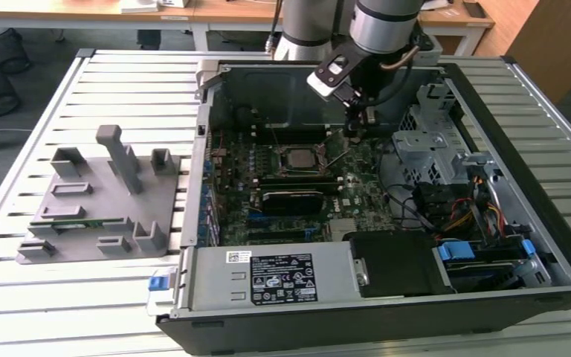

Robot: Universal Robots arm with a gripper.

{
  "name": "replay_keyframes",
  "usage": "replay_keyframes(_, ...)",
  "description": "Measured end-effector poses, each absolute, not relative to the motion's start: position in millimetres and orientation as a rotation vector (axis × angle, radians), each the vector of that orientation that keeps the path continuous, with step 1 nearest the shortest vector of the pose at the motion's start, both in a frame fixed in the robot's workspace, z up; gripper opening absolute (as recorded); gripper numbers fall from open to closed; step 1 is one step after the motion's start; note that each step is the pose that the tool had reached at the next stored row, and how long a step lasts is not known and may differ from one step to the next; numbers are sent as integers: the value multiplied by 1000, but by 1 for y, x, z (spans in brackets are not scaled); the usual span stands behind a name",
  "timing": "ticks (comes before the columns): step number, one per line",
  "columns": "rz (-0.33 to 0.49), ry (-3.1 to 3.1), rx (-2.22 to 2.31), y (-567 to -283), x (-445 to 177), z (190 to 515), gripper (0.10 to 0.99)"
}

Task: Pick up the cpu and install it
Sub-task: 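Close the cpu cover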

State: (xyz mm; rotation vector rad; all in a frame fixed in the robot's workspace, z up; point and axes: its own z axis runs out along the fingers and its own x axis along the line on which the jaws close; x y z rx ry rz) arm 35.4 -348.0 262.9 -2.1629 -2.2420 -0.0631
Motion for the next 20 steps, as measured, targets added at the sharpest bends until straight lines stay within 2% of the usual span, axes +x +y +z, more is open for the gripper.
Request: replay_keyframes(20,-52,-2237,-2159,-348,51,254,106)
